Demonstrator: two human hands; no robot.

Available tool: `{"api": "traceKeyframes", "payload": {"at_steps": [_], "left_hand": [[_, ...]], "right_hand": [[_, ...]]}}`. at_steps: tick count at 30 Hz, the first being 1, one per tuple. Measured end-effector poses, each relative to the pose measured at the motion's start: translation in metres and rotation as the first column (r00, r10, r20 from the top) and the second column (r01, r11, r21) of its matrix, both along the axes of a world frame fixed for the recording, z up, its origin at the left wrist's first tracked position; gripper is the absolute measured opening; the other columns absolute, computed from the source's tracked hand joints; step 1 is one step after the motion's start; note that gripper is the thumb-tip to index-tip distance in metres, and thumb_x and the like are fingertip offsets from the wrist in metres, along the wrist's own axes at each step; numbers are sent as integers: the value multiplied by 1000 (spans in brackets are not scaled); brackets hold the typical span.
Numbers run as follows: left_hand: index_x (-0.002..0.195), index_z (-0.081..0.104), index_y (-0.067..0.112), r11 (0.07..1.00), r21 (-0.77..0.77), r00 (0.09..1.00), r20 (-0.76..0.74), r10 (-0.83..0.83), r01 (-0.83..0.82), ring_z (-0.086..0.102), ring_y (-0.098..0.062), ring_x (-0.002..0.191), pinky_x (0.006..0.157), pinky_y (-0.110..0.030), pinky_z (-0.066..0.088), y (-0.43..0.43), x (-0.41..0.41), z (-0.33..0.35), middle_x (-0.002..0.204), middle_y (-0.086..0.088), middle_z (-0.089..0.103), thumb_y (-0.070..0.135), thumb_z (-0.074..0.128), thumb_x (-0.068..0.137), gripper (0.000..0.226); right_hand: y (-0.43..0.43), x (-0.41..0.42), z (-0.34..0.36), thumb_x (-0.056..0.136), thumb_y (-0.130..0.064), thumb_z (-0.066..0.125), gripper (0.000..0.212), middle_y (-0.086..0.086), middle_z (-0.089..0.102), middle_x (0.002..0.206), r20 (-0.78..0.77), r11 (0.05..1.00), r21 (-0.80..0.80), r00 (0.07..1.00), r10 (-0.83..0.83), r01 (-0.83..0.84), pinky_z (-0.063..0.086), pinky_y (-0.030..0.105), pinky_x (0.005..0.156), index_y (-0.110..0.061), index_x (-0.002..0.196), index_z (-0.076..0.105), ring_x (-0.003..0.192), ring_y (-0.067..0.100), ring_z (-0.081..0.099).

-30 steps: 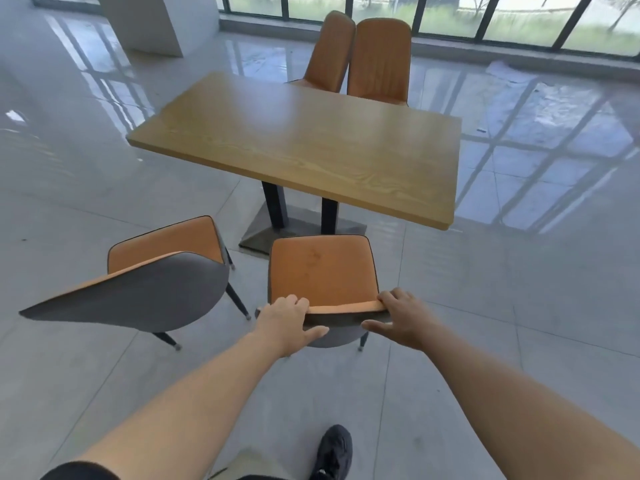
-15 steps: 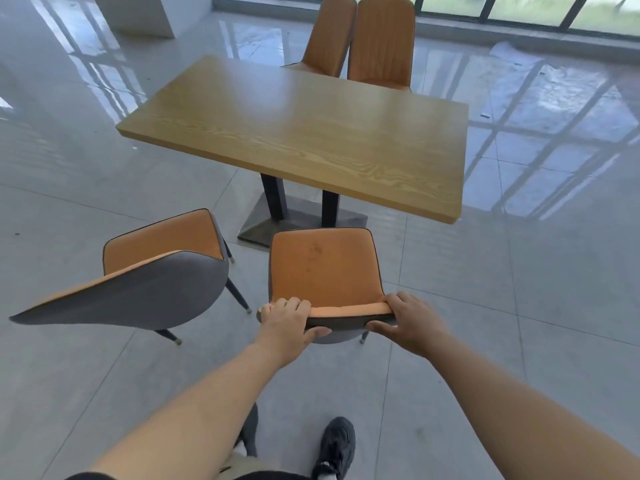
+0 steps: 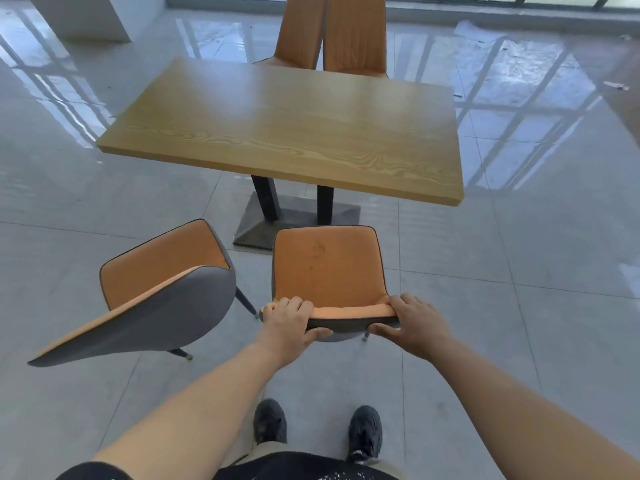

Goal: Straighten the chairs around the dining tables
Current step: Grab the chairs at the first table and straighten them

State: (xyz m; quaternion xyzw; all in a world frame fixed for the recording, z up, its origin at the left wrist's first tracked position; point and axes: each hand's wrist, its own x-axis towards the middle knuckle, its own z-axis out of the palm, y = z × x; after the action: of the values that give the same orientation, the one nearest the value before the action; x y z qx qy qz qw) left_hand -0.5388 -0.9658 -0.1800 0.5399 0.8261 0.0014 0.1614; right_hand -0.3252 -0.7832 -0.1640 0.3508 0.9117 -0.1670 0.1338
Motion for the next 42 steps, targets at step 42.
{"api": "traceKeyframes", "payload": {"at_steps": [42], "left_hand": [[133, 51, 25, 996, 46, 992, 97, -84, 80, 42, -19, 121, 98, -44, 45, -57, -85, -3, 132, 4, 53, 89, 15, 72, 95]], "right_hand": [[-106, -48, -4, 70, -91, 38, 86, -7, 54, 128, -107, 962, 14, 957, -269, 272, 49, 35, 90, -28, 126, 54, 121, 21, 45]]}}
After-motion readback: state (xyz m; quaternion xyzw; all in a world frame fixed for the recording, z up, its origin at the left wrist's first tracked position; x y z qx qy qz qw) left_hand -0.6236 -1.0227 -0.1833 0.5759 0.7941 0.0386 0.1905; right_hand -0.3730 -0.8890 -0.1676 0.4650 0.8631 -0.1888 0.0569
